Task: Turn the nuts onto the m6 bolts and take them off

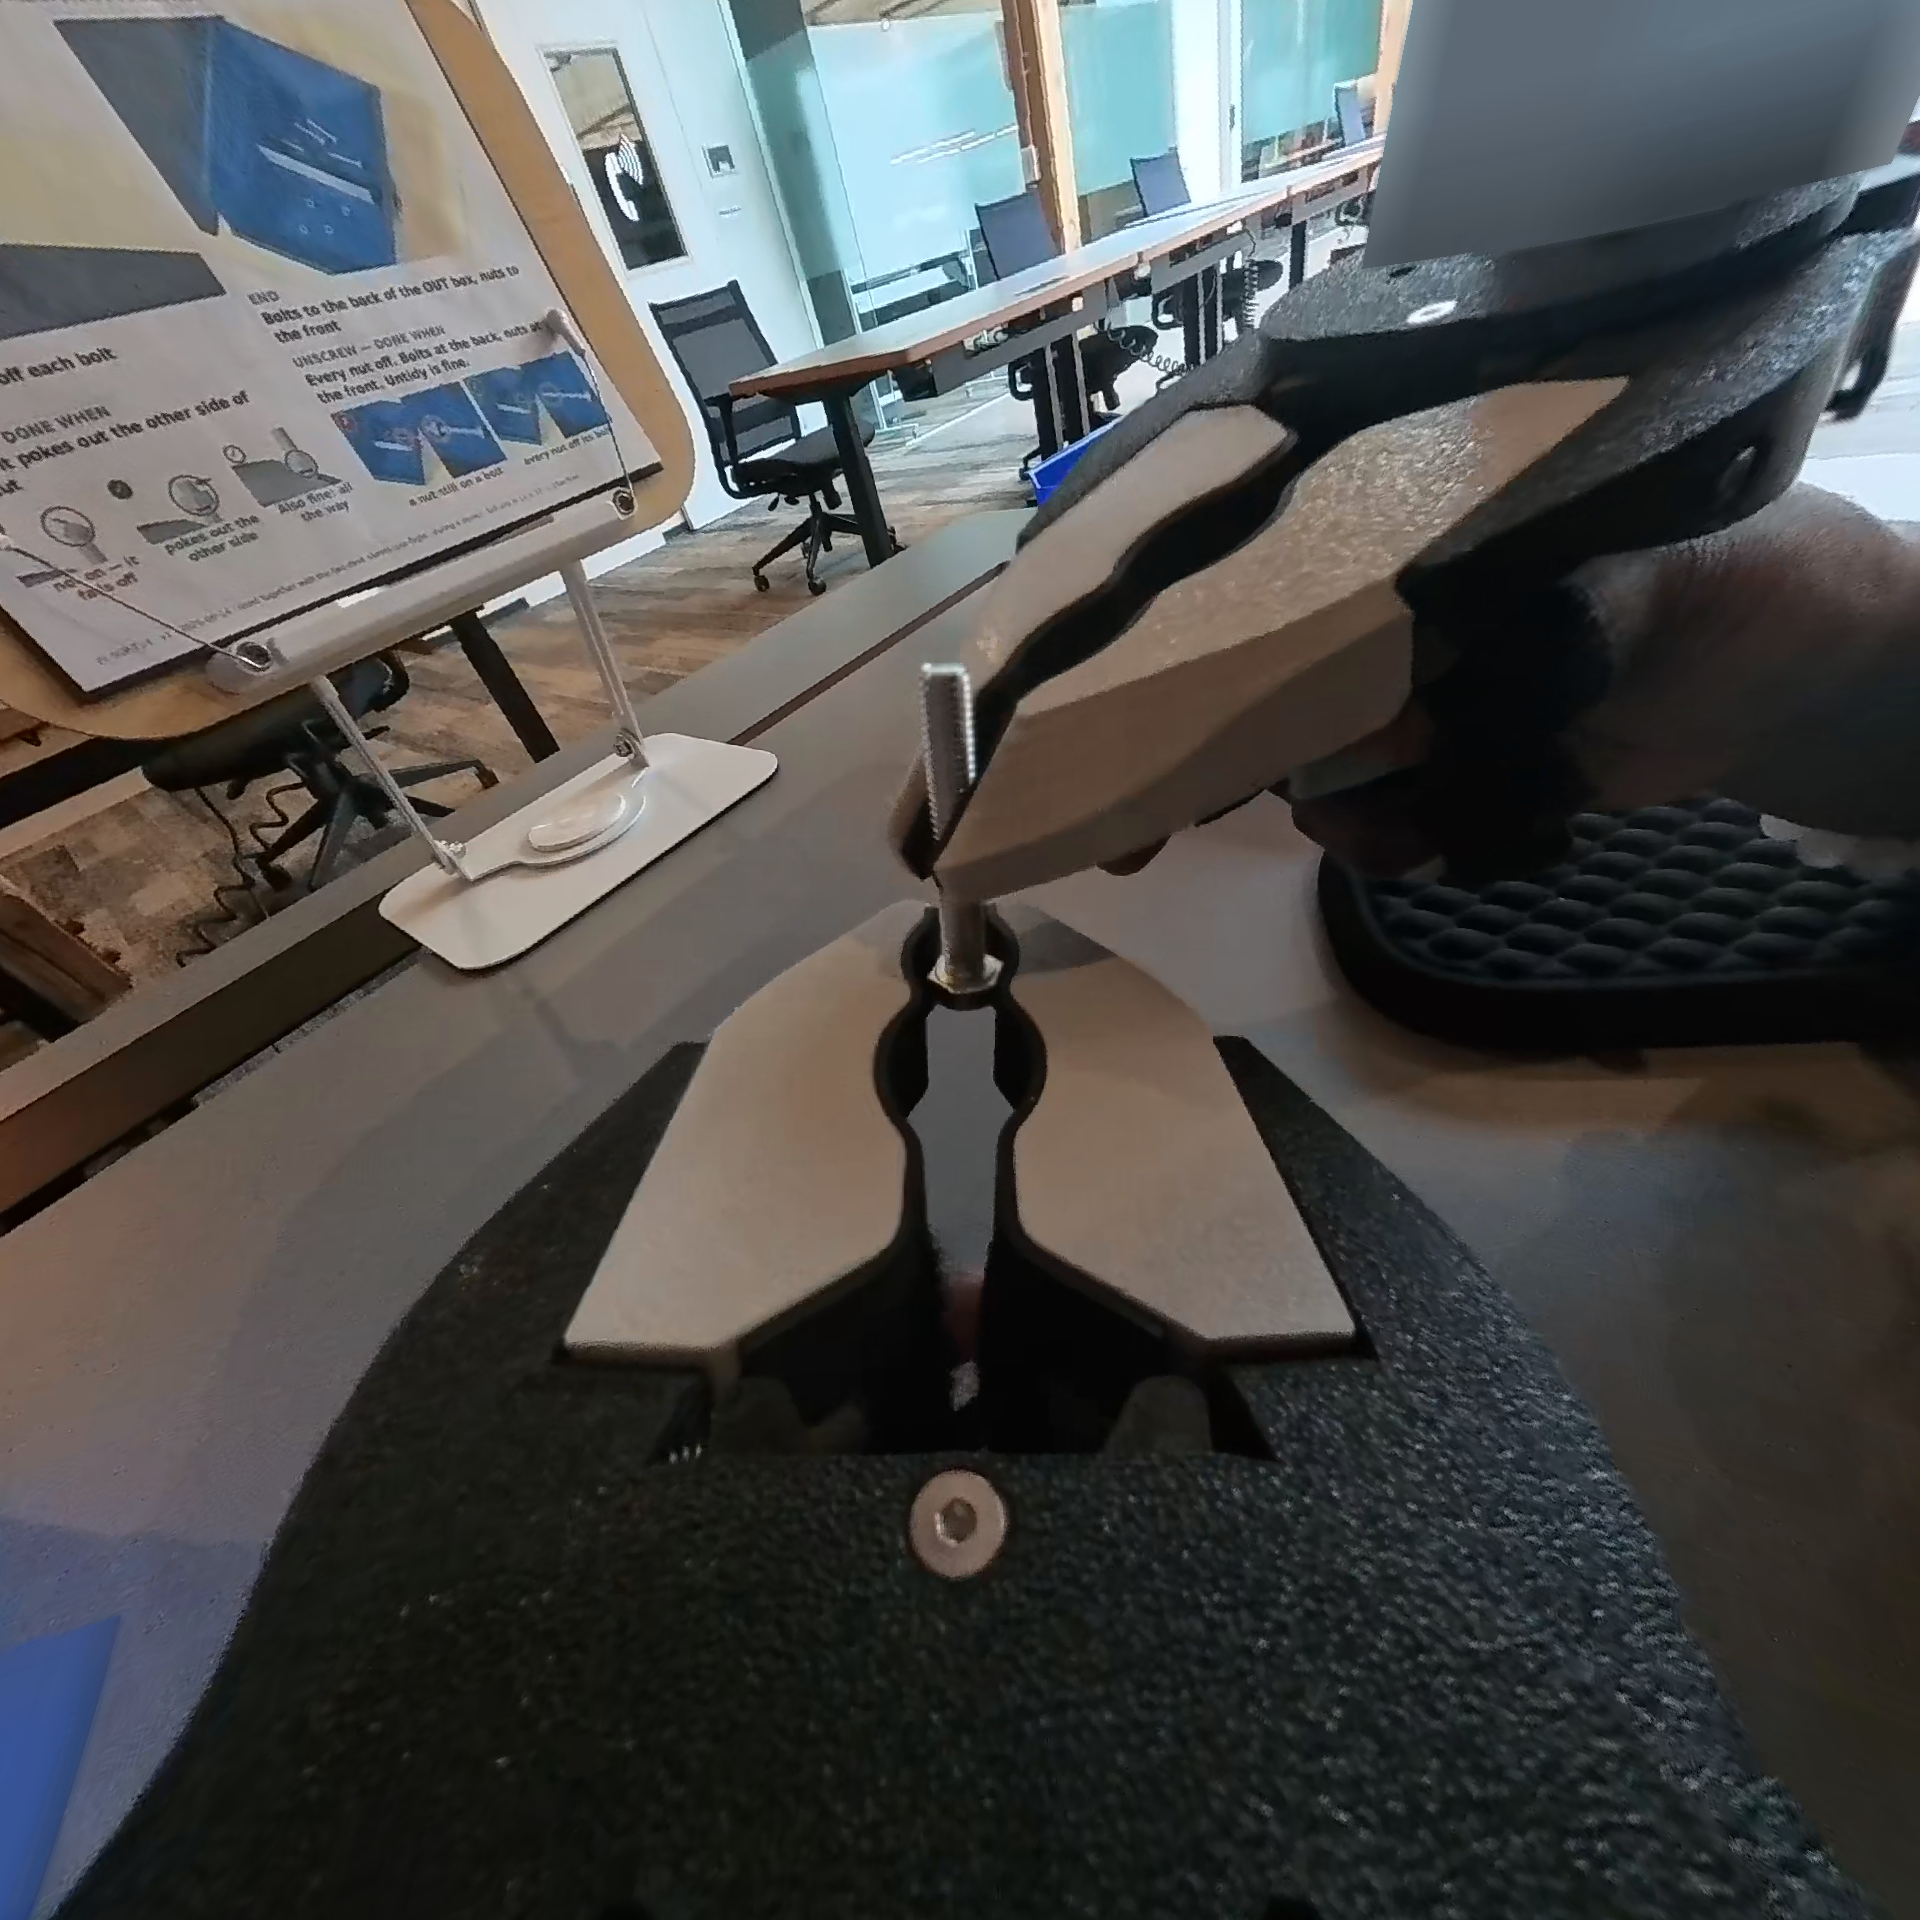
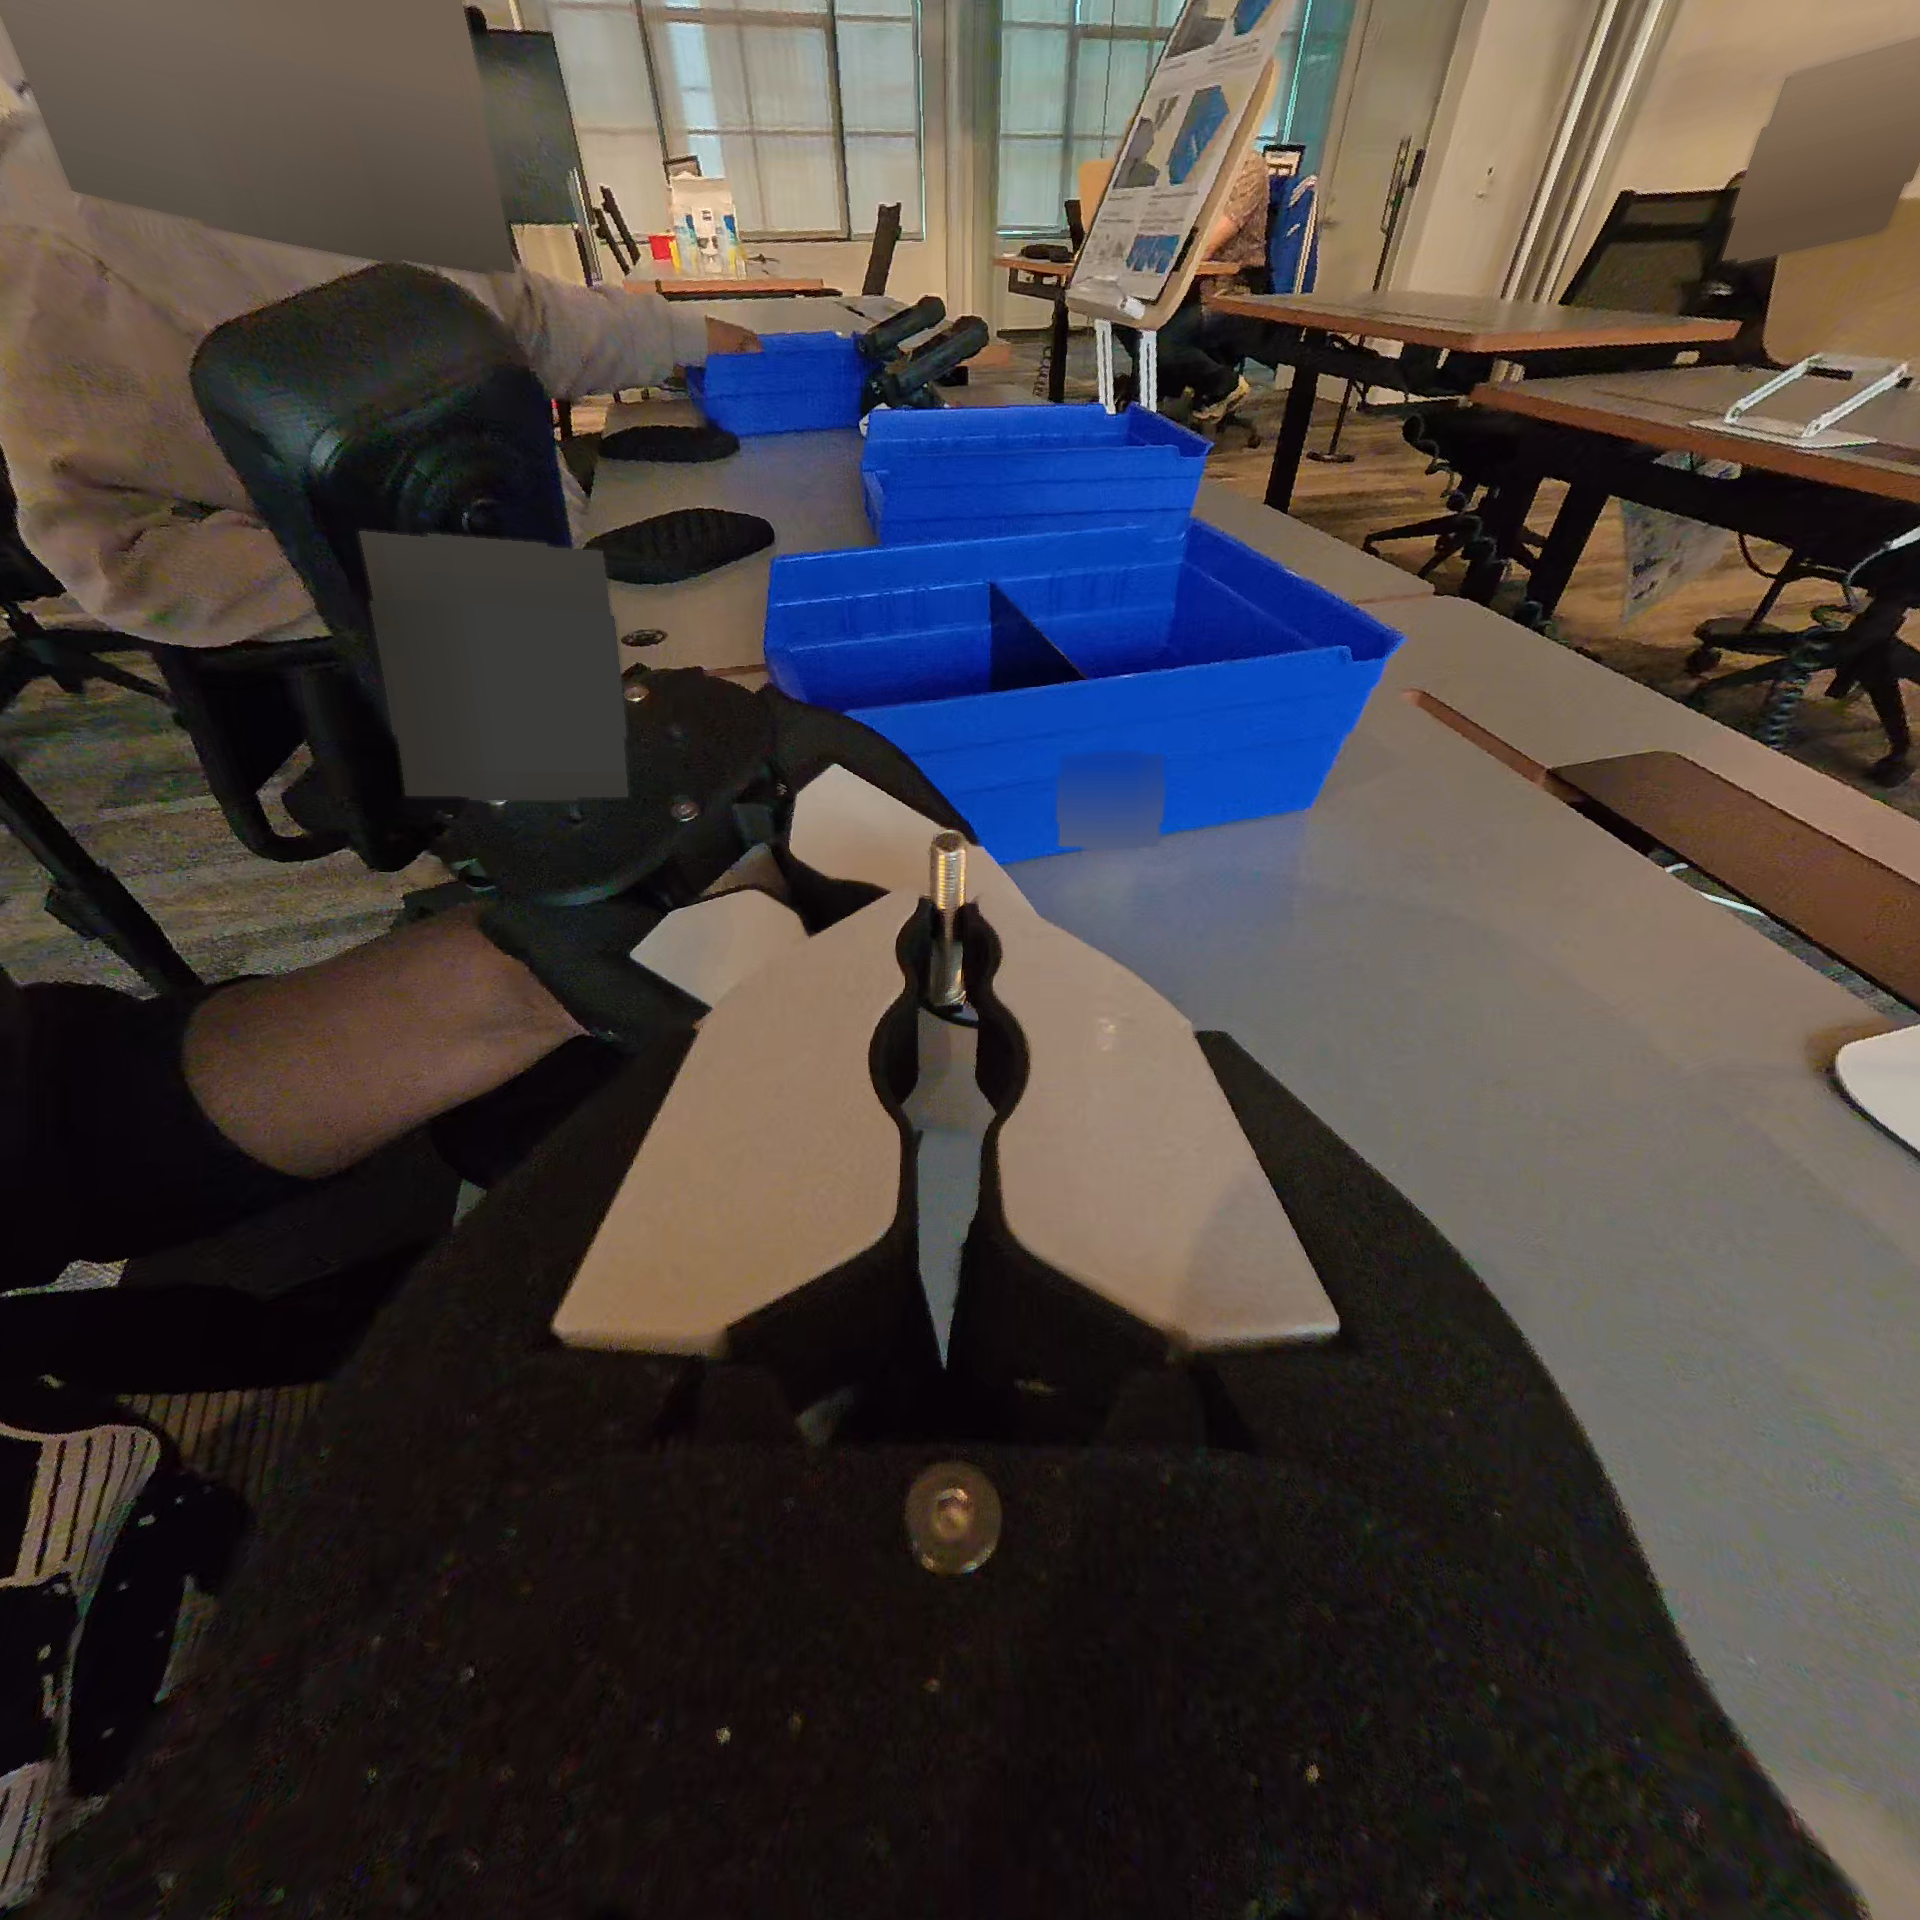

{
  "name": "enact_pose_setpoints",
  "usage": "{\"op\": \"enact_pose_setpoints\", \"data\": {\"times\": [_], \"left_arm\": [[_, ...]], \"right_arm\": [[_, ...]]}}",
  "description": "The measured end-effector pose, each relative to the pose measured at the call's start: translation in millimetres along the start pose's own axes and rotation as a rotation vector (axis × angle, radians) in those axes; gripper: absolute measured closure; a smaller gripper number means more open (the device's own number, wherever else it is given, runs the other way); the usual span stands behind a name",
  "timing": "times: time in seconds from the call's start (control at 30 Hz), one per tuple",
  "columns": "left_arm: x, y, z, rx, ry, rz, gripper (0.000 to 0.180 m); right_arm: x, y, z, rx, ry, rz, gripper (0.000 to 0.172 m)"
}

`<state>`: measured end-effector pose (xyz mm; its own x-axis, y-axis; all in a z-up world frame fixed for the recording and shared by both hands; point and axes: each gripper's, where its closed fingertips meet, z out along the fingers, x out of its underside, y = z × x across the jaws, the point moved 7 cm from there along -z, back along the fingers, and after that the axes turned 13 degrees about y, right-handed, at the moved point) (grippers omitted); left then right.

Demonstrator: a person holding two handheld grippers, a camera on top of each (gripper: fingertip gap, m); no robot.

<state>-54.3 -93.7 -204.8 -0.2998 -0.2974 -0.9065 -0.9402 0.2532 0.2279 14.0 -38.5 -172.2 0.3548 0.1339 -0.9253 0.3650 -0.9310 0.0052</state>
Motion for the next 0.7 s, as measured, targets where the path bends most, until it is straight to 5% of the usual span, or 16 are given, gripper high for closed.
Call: {"op": "enact_pose_setpoints", "data": {"times": [0.53,0.7], "left_arm": [[1.5,-1.4,0.0,0.066,-0.011,-0.014,0.178],[2.6,-2.9,-1.0,0.088,-0.020,-0.014,0.178]], "right_arm": [[0.6,2.0,0.0,-0.003,0.006,-0.049,0.167],[-0.3,-1.6,-3.8,0.011,0.004,-0.052,0.147]]}}
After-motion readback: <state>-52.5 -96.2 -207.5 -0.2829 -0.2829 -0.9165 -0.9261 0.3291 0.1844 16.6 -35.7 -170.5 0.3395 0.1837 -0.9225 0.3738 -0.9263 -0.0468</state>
